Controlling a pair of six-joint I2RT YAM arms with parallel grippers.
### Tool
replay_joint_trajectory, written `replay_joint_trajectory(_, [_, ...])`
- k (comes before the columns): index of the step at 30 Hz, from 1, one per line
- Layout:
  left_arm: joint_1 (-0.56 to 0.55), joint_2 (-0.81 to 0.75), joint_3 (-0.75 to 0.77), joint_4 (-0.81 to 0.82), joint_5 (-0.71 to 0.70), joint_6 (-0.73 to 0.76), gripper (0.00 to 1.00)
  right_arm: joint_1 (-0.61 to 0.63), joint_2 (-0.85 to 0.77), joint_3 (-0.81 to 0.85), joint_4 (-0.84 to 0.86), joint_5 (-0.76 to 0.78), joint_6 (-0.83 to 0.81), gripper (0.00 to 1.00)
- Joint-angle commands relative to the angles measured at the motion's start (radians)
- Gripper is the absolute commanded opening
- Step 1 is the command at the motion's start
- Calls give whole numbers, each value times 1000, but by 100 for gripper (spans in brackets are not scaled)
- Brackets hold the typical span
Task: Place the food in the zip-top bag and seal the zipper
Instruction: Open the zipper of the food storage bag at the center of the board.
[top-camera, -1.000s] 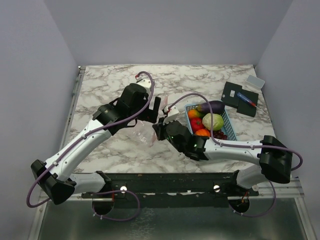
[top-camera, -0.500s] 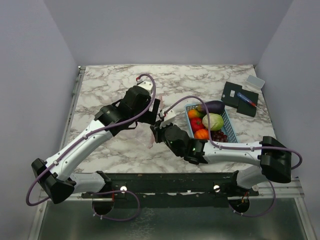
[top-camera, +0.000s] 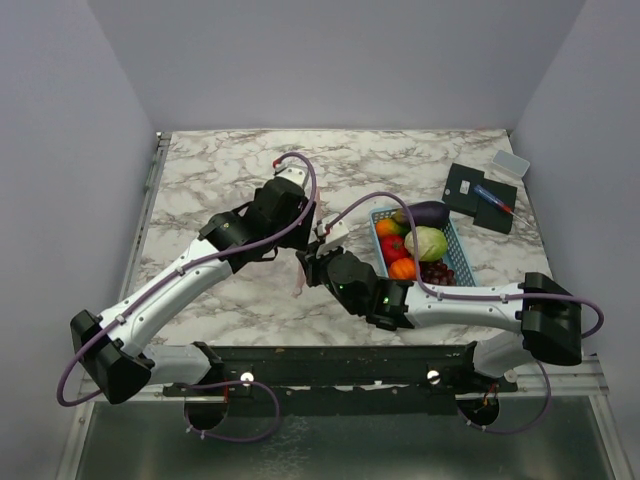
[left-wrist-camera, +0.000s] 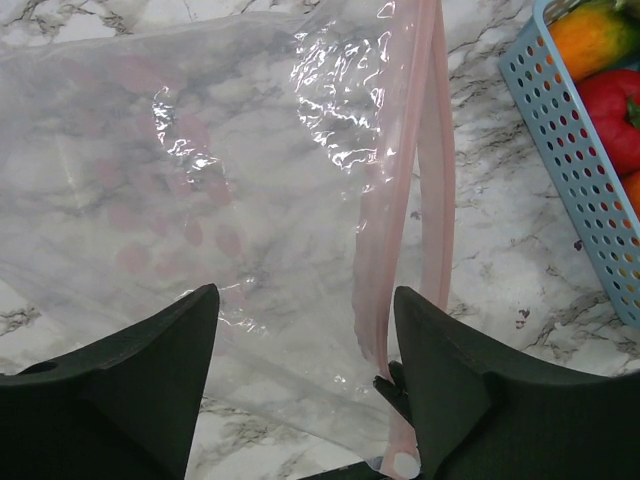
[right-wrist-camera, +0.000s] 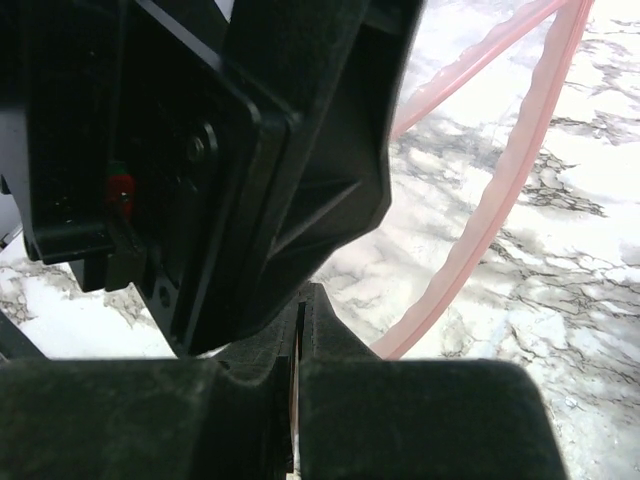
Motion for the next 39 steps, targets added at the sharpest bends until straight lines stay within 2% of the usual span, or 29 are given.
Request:
replay_joint_trajectory(1, [-7,2,-8,16,-30,-14,68,11,4,31,8,66,-4,1])
replay_joint_trajectory(8, [-7,27,-31,20,-32,-16,46,13,0,30,4,72,9,1])
replay_joint_trajectory(19, [-8,31,-49,49,65,-12,0,17,1,28,2,104,20,1])
replay_joint_trajectory(24, [-7,17,-52,53,72,-12,0,18,-15,32,-29,101,37,2])
replay_joint_trajectory(26, [-7,11,-53,53,64,-13,0,18,-25,43,-66,103,55,9])
replay_joint_trajectory(29, [-7,5,-50,53,61,-16,0,18,-49,47,-110,95,78,25])
replay_joint_trajectory(32, [-7,1,-46,51,60,-18,0,18,-76,55,-166,101,113,37])
replay_joint_trajectory(34, [-7,-3,-43,51,64,-15,0,18,-96,65,-218,123,149,42])
replay_joint_trajectory(39, [-7,-13,-33,36,86,-3,0,18,-136,96,-347,182,217,44])
